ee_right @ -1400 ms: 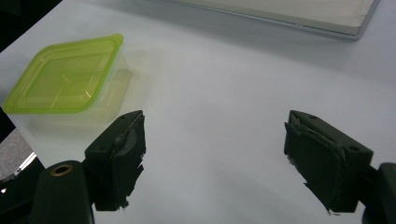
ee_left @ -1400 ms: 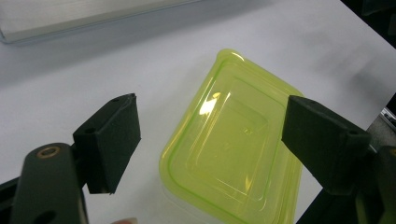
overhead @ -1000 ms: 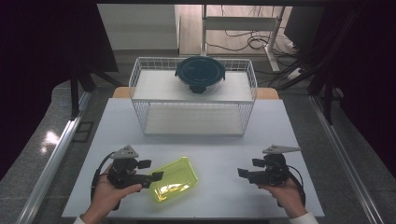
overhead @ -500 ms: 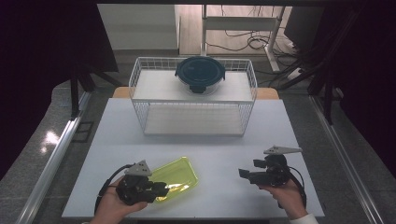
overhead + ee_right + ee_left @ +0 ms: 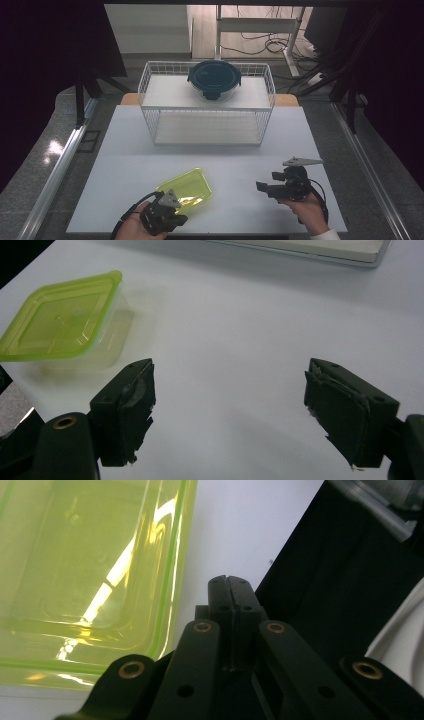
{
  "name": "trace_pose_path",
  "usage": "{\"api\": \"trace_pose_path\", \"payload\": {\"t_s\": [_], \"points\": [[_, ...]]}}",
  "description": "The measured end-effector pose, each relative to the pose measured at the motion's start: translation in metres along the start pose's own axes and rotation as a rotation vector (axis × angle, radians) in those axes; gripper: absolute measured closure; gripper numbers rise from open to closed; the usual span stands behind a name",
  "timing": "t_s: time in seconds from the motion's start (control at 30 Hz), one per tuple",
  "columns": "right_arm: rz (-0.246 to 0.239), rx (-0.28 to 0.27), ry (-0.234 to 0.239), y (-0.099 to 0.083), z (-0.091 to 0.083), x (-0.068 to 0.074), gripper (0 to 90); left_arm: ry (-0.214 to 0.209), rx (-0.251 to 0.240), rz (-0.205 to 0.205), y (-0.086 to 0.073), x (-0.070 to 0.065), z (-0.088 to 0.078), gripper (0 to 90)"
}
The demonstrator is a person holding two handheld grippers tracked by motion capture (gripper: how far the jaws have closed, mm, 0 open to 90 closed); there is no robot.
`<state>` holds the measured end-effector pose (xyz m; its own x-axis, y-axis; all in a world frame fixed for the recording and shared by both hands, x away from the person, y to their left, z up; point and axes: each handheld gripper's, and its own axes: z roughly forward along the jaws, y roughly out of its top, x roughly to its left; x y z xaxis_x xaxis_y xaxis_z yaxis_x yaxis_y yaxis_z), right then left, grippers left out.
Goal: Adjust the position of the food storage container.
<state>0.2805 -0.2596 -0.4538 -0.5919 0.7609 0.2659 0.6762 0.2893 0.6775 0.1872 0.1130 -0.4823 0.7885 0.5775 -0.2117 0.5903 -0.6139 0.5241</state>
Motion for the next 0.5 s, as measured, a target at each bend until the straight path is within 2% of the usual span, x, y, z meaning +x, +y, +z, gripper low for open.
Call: {"api": "trace_pose_path", "payload": {"t_s": [0.17,0.33,0.5], "points": [[-0.002,0.008,-0.006,-0.001,0.001,-0.001,20.3,0.025,0.036,-0.007,-0.005,-0.002,0.008,89.8],[0.002,0.011,-0.010,-0.001,0.002,-0.002,20.3,0.064,0.035,-0.021,-0.006,0.002,0.010,89.9],[0.005,0.005,-0.013,-0.001,0.001,-0.002,20.4,0.078,0.028,-0.033,-0.007,0.010,0.010,90.0]]}}
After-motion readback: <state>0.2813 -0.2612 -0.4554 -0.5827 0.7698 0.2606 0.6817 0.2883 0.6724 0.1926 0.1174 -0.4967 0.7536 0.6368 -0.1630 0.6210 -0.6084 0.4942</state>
